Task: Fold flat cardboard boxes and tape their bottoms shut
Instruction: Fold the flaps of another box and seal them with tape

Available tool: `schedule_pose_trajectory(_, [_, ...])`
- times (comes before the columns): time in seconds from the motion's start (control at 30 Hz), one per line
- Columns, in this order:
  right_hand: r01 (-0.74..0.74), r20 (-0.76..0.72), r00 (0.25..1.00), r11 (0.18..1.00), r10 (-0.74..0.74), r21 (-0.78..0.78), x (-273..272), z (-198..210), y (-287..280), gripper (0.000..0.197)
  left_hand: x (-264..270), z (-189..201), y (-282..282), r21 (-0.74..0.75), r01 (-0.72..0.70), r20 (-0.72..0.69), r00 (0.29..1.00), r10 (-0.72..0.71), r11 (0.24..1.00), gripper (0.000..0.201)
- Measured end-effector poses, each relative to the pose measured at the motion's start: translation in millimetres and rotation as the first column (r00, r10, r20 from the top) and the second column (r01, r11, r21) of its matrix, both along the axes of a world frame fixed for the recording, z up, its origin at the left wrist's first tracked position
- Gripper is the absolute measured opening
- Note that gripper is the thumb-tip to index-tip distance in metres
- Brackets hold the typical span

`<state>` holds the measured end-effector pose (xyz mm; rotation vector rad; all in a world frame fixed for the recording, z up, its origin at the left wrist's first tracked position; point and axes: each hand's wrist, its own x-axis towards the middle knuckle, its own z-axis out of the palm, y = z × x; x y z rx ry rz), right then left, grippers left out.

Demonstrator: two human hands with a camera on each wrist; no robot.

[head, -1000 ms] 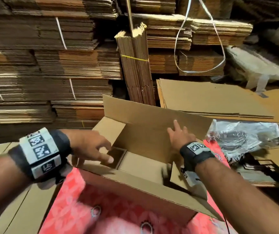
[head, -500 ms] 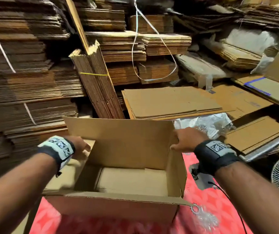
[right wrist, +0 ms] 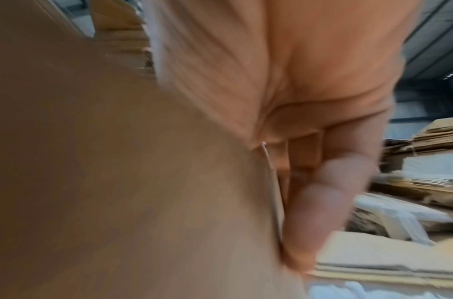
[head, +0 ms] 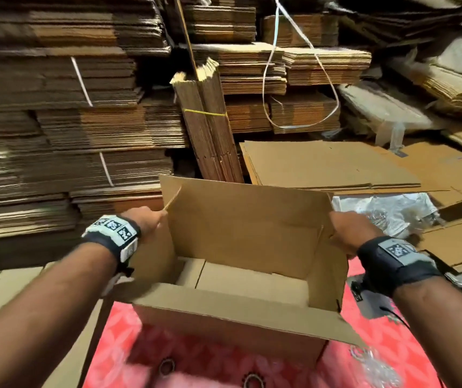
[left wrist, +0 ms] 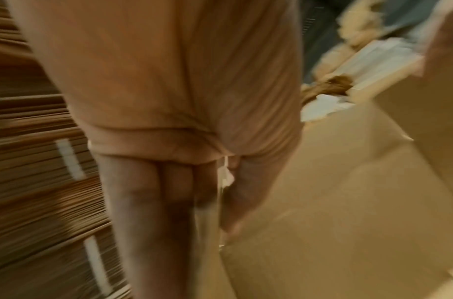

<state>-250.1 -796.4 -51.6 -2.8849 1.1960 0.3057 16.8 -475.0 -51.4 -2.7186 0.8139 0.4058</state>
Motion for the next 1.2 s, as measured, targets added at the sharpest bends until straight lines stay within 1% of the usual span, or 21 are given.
schedule_pose_trajectory(0.1, [0.104, 0.111, 0.987, 0.990, -0.114, 0.093, 13, -1, -28, 0.027, 13, 19, 41, -0.194, -0.086, -0.050, 0.996, 0.077, 0.977, 0.048])
schedule_pose_trajectory(0.17, [0.096, 0.132, 0.986, 0.992, -0.106, 0.082, 13, 2, -40, 0.041, 16, 22, 62, -0.345, -0.160, -0.135, 0.984, 0.120, 0.925, 0.044])
schedule_pose_trajectory(0.27, [0.147, 0.053, 0.987, 0.987, -0.150, 0.059, 17, 3, -42, 0.042, 13, 10, 79, -0.489, -0.237, -0.213, 0.966, 0.149, 0.839, 0.034])
schedule_pose_trajectory(0.3, [0.133, 0.026, 0.991, 0.991, -0.134, 0.023, 17, 7, -32, 0.045, 13, 4, 84, -0.478, -0.229, -0.204, 0.968, 0.147, 0.848, 0.033])
schedule_pose_trajectory(0.33, [0.114, -0.009, 0.993, 0.993, -0.114, -0.012, 19, 10, -21, 0.048, 10, 0, 86, -0.435, -0.179, -0.169, 0.979, 0.116, 0.882, 0.035])
schedule_pose_trajectory(0.43, [-0.061, -0.098, 0.994, 0.990, 0.048, -0.128, 24, 11, 12, 0.051, 1, -11, 91, -0.302, 0.005, -0.074, 0.997, -0.029, 0.953, 0.066])
schedule_pose_trajectory(0.47, [-0.114, -0.116, 0.988, 0.982, 0.097, -0.150, 25, 10, 23, 0.052, -6, -11, 91, -0.242, 0.094, -0.010, 0.995, -0.099, 0.966, 0.070])
schedule_pose_trajectory(0.53, [-0.206, -0.103, 0.976, 0.968, 0.193, -0.145, 27, 10, 42, 0.054, -22, -5, 88, -0.062, 0.280, 0.110, 0.956, -0.272, 0.958, 0.072])
schedule_pose_trajectory(0.57, [-0.265, -0.100, 0.962, 0.955, 0.253, -0.130, 28, 9, 48, 0.059, -29, -3, 86, 0.020, 0.343, 0.121, 0.931, -0.343, 0.939, 0.083])
schedule_pose_trajectory(0.63, [-0.342, -0.102, 0.934, 0.939, 0.342, 0.019, 28, 7, 59, 0.076, -40, 1, 83, 0.086, 0.400, 0.073, 0.911, -0.406, 0.912, 0.111])
schedule_pose_trajectory(0.7, [-0.344, -0.059, 0.924, 0.891, 0.377, 0.296, 25, 5, 69, 0.102, -49, 1, 85, 0.106, 0.412, 0.038, 0.908, -0.418, 0.905, 0.120])
schedule_pose_trajectory(0.73, [-0.333, -0.053, 0.923, 0.858, 0.382, 0.390, 21, 3, 74, 0.117, -53, 1, 87, 0.131, 0.424, 0.023, 0.902, -0.430, 0.896, 0.123])
schedule_pose_trajectory(0.8, [-0.299, -0.106, 0.915, 0.830, 0.390, 0.471, 12, -2, 78, 0.138, -66, 1, 94, 0.176, 0.451, -0.022, 0.890, -0.455, 0.875, 0.132])
schedule_pose_trajectory(0.87, [-0.249, -0.183, 0.907, 0.833, 0.379, 0.494, 1, -4, 77, 0.143, -76, -2, 104, 0.220, 0.473, -0.054, 0.879, -0.473, 0.853, 0.141])
schedule_pose_trajectory(0.93, [-0.216, -0.247, 0.905, 0.875, 0.346, 0.433, -13, -3, 73, 0.124, -84, -5, 114, 0.295, 0.454, -0.066, 0.888, -0.456, 0.841, 0.147])
schedule_pose_trajectory(0.97, [-0.201, -0.275, 0.907, 0.901, 0.320, 0.385, -20, -2, 70, 0.115, -86, -8, 119, 0.328, 0.438, -0.052, 0.893, -0.447, 0.837, 0.145])
schedule_pose_trajectory(1.0, [-0.183, -0.295, 0.909, 0.916, 0.296, 0.357, -28, -2, 66, 0.117, -87, -9, 122, 0.344, 0.423, -0.019, 0.896, -0.444, 0.838, 0.139])
schedule_pose_trajectory(1.07, [-0.171, -0.308, 0.905, 0.915, 0.293, 0.366, -41, -4, 59, 0.144, -88, -10, 126, 0.303, 0.390, 0.065, 0.902, -0.427, 0.870, 0.115])
schedule_pose_trajectory(1.1, [-0.179, -0.292, 0.906, 0.903, 0.306, 0.389, -44, -6, 58, 0.154, -87, -10, 127, 0.247, 0.376, 0.103, 0.906, -0.410, 0.893, 0.101])
schedule_pose_trajectory(1.13, [-0.206, -0.262, 0.908, 0.894, 0.326, 0.398, -46, -7, 57, 0.158, -83, -9, 128, 0.171, 0.361, 0.133, 0.913, -0.385, 0.917, 0.088])
schedule_pose_trajectory(1.2, [-0.271, -0.178, 0.926, 0.913, 0.334, 0.304, -47, -10, 55, 0.149, -75, -8, 130, 0.001, 0.343, 0.200, 0.920, -0.336, 0.939, 0.067])
